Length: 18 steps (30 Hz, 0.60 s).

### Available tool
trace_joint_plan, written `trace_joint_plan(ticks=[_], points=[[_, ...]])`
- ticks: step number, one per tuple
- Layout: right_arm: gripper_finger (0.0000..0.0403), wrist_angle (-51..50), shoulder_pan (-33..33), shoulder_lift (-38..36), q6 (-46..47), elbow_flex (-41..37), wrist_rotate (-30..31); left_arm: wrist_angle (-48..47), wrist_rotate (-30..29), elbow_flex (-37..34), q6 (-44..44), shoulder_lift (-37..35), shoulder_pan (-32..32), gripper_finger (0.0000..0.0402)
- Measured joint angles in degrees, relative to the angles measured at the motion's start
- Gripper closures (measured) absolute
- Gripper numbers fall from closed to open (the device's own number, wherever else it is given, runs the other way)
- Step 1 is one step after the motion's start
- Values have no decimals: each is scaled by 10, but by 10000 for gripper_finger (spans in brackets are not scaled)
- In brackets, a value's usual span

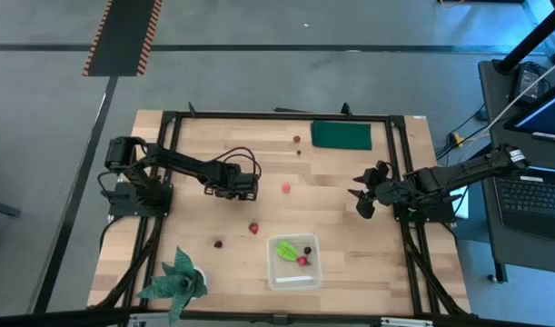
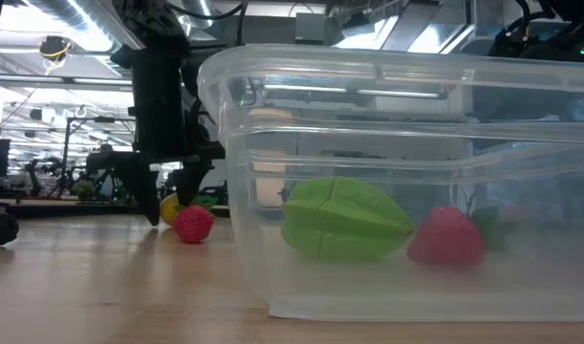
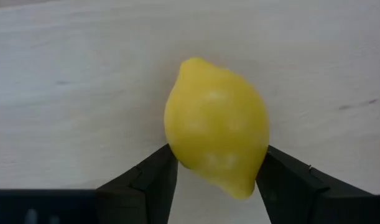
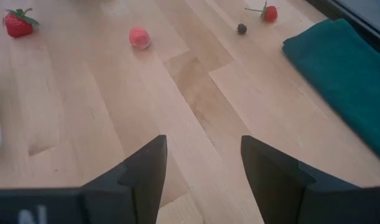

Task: Pick and placing Produce into tupperware
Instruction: Put the yellow lemon into the transparent bin

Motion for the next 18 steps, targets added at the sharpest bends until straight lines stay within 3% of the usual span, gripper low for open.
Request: trace_joint_plan(ticks=[18], points=[[195,0,0,0,1,0,-1,38,0,0,0,0,30,207]])
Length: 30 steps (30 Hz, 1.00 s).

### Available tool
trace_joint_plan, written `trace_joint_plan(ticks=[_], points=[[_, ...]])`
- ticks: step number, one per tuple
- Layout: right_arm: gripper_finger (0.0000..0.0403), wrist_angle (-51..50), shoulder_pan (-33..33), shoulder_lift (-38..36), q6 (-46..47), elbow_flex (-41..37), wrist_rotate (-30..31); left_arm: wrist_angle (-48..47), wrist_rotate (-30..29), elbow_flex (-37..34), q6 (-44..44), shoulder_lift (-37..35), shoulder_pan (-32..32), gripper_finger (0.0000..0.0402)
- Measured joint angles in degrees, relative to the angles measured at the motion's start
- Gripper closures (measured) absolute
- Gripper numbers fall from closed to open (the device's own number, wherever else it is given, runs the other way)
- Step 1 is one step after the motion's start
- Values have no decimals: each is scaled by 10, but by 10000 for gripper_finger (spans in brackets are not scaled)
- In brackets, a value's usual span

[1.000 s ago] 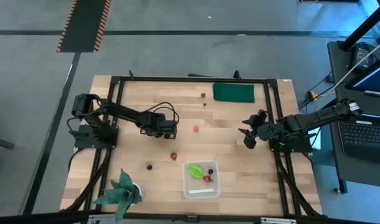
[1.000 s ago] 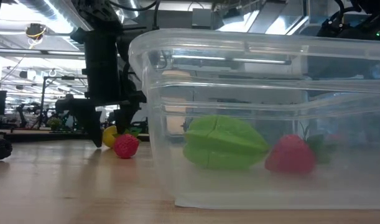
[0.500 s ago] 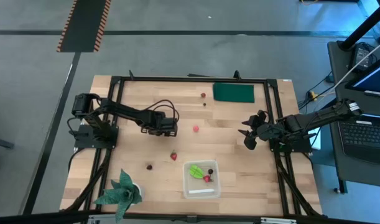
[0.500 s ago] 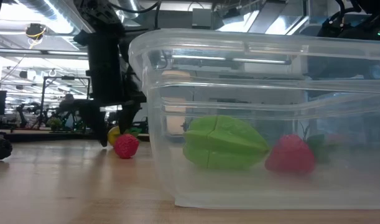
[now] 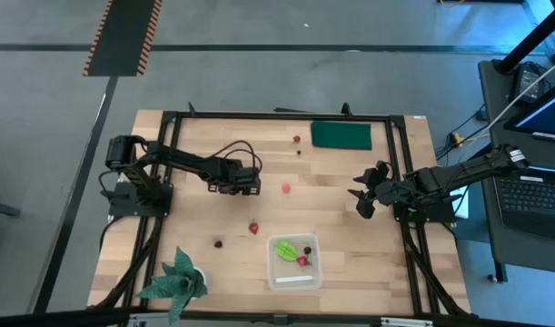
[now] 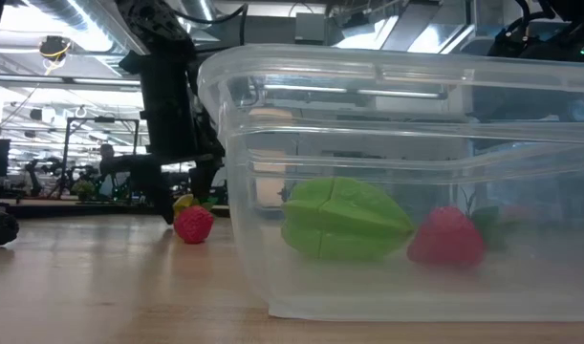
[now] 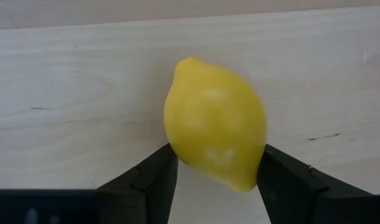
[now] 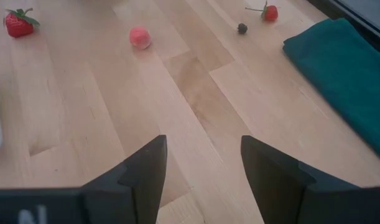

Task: Pick and placing Produce into tupperware
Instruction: Put the yellow lemon into the transparent bin

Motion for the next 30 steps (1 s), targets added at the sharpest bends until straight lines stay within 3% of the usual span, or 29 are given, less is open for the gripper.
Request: trace_joint_plan(ticks=[30], points=[[195,0,0,0,1,0,-10,1,10,0,3,0,-1,207]])
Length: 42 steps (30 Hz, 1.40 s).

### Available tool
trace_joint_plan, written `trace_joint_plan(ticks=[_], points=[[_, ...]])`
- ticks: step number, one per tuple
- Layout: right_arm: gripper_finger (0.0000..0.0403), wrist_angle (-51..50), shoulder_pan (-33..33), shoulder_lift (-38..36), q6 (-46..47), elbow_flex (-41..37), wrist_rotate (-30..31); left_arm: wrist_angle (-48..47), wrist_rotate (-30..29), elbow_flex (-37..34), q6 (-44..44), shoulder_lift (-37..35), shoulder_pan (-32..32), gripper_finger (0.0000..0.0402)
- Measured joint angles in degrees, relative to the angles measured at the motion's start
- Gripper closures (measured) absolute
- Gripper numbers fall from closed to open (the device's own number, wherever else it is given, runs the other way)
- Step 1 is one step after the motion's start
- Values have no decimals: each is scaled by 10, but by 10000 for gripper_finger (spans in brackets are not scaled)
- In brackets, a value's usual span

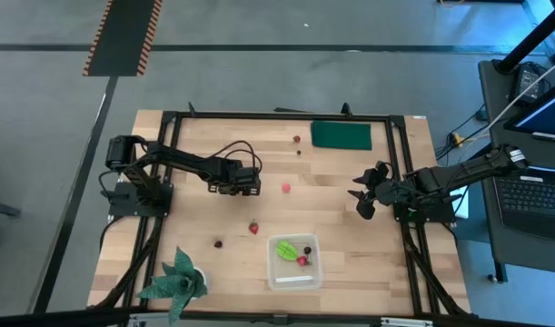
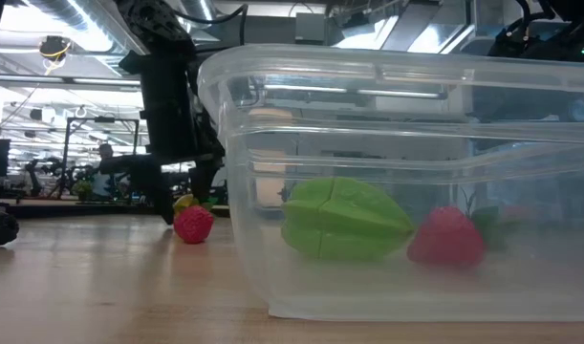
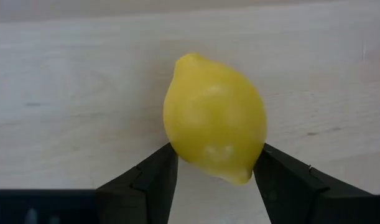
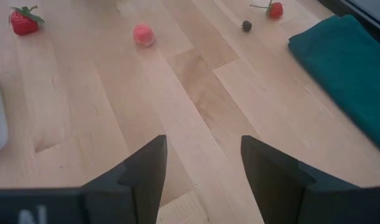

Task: Pick and placing Produce into tupperware
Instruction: Put the yellow lemon into the transparent bin

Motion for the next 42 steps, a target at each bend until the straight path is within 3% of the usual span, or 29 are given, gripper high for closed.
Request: trace_joint_plan(ticks=[4,12,17,26,31,42], points=[[195,0,0,0,0,0,0,0,5,0,1,0,0,197],[195,0,0,0,0,0,0,0,3,0,-13,0,3,107],[195,0,0,0,-1,0,0,0,3,0,-29,0,12,78],[195,0,0,0,-3,0,0,2,-27,0,-33,0,17,80],[195,0,0,0,-12,0,0,2,-27,0,-107,0,17,80],[195,0,0,0,-18,0,0,-6,13,0,-160,-1,6,81]])
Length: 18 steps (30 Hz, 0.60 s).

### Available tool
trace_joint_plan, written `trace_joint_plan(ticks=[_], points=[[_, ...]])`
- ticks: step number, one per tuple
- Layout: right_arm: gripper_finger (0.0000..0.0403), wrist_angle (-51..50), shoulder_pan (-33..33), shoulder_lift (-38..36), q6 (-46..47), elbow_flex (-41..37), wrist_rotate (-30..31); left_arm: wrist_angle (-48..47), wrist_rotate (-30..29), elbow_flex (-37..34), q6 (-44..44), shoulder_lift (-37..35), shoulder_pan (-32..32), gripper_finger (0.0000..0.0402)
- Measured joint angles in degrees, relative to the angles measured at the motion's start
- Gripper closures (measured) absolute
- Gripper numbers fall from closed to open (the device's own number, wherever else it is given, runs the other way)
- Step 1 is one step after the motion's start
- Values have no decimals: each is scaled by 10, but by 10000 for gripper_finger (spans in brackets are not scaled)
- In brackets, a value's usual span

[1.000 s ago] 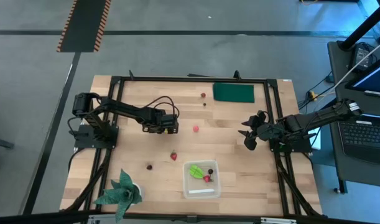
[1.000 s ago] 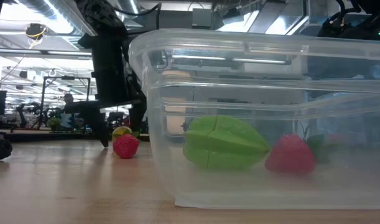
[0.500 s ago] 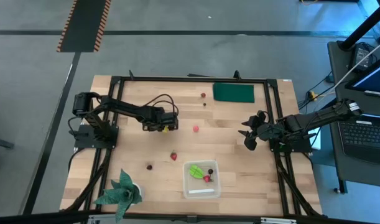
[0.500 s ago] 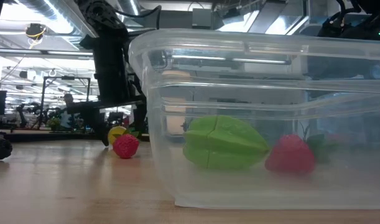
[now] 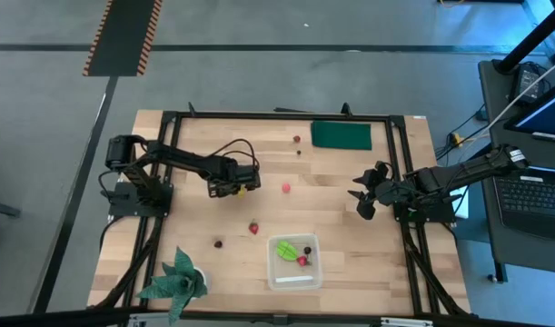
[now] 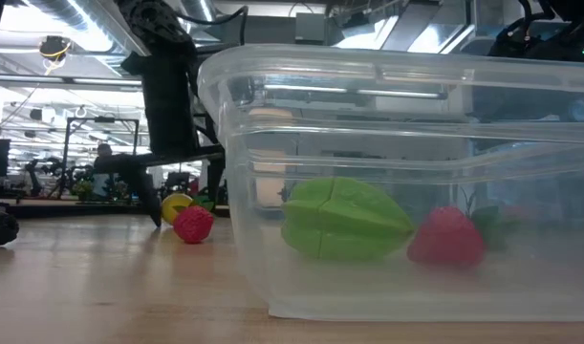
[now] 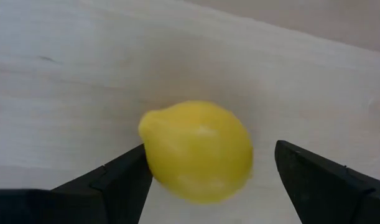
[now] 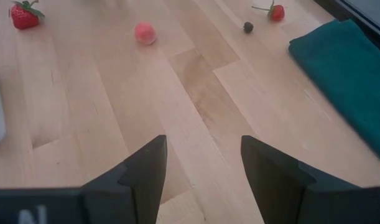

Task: Pick and placing Produce into tupperware
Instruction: Put the yellow lemon into the transparent bin

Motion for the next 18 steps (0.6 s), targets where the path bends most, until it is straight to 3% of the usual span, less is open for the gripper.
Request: trace_joint_plan(ticks=[11,18], points=[[195,0,0,0,-12,0,-8,-29,-27,0,6,0,-2,81],[195,0,0,0,-10,0,-25,-28,3,0,67,0,-3,81]])
